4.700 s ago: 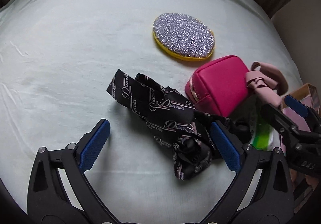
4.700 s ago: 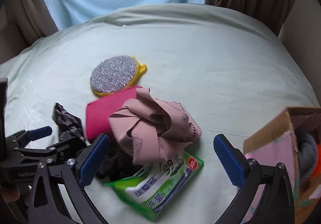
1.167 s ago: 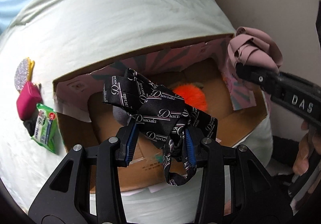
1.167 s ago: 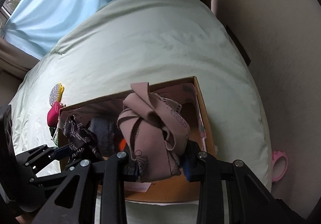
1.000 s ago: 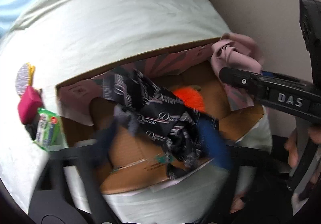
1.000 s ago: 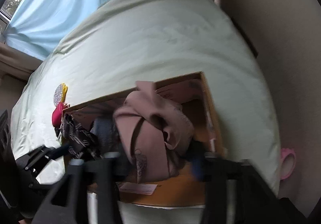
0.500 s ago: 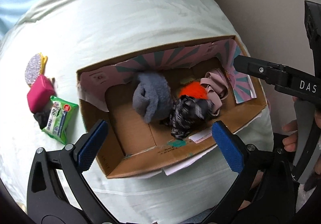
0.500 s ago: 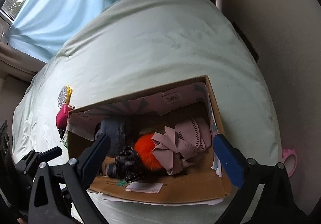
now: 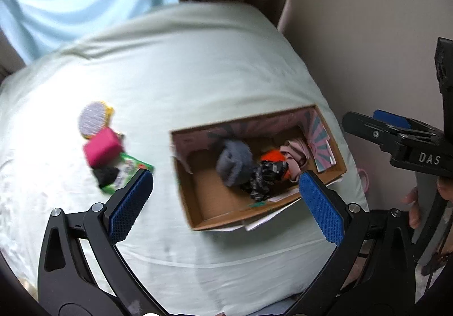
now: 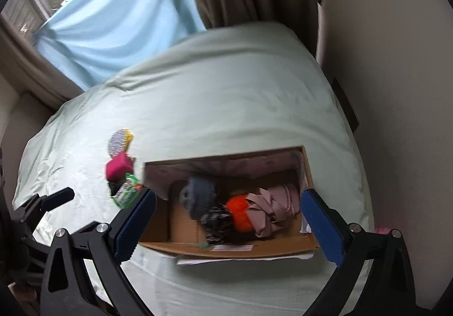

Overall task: Organize soft objects
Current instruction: 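Open both tools to drop the ribbon and strap into the box, withdraw, then lower the left tool onto the pink pouch while the right tool approaches the green wipes pack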

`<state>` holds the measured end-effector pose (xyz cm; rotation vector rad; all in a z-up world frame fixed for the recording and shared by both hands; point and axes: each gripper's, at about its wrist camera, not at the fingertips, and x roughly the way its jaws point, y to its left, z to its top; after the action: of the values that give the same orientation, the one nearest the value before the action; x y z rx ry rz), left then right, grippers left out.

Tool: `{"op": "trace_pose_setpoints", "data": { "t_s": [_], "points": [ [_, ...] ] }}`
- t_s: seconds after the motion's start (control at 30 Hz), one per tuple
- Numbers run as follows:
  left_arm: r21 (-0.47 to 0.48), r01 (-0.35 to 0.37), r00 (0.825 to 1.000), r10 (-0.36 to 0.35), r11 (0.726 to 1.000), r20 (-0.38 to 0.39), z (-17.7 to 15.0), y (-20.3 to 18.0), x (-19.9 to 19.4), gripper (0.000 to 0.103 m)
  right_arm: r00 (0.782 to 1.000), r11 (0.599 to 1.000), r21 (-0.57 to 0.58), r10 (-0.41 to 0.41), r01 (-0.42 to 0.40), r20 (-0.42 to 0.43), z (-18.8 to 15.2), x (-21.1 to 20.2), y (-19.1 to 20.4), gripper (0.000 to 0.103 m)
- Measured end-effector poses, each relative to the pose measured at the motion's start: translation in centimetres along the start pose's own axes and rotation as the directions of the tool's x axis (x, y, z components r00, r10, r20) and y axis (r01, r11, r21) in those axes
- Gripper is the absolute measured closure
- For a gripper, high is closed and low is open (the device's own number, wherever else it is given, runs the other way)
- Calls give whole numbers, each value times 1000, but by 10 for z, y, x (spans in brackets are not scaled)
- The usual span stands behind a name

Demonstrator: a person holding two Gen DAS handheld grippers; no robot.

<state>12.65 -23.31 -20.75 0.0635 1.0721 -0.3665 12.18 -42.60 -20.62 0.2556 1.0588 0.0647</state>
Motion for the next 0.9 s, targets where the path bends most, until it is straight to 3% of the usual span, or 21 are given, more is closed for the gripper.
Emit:
{"op": "trace_pose_setpoints", "data": {
  "t_s": [0.37,0.57,0.73,0.9],
  "points": [
    [-106,-63,982,80,992,169,-28,77,-111,0,988,993,-120,17,1,152,-15,-80,103,1],
    [-173,-85,960,127,981,248,-51,127,-159,0,974,985,-173,33,7,225,-34,-106,157,1],
    [-199,-113,933,173,973,317,-69,160,-196,0,957,981,-193,71,-16,282,-53,-122,194,1],
    [-204,-121,923,186,972,338,-81,188,-212,0,946,980,-197,56,8,320,-69,-128,228,1]
  ]
}}
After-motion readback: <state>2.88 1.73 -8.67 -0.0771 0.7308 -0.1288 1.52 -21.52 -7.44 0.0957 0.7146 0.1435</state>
